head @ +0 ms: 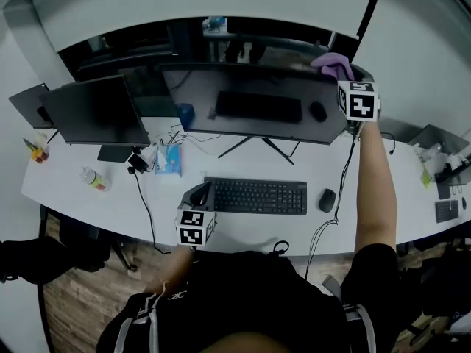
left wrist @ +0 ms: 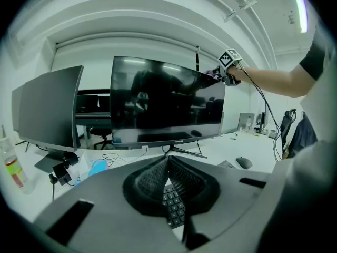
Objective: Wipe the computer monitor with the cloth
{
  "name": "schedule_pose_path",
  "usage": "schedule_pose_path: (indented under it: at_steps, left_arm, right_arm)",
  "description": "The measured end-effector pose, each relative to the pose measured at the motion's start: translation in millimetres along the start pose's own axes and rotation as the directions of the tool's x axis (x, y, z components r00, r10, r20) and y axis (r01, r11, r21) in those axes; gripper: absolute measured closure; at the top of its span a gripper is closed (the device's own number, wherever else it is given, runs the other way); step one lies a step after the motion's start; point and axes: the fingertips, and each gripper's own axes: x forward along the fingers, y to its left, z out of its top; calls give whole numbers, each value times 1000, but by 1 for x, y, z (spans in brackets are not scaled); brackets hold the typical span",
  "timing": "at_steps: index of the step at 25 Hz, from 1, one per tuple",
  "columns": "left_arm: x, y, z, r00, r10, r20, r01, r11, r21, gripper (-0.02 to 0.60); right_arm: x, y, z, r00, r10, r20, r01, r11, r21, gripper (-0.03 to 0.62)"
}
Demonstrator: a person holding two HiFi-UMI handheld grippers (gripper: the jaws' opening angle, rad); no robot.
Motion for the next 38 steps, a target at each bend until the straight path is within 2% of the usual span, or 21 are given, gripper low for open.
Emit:
schedule_pose_path:
  at_steps: [15, 26, 29, 35, 37, 38]
  left_arm:
    - [-12, -5, -1, 1000, 17, 13, -17, 1000, 6, 568]
    - [-14, -17, -4, 1000, 20, 7, -20, 1000, 20, 568]
    - [-14, -18, -3, 1000, 20, 4, -20, 999, 27, 568]
    - [-10, -24, -3, 1000, 9, -1, -9, 999, 39, 568]
    - [-8, -27, -1, 1000, 2, 2, -2, 999, 46, 568]
    - [-6, -29, 0, 1000, -2, 3, 2, 999, 50, 568]
  right_arm:
    - [-7, -46, -23, 995, -61, -73, 64, 997, 33, 523]
    - [-15, -86, -40, 989, -134, -57, 138, 987, 82, 523]
    - [-18, -99, -45, 989, -146, -32, 149, 977, 154, 522]
    - [-28, -107, -46, 991, -88, 101, 48, 937, 346, 522]
    - [-31, -114, -47, 984, -80, 161, -3, 886, 463, 522]
    - [-32, -118, -50, 979, -81, 187, -33, 843, 537, 522]
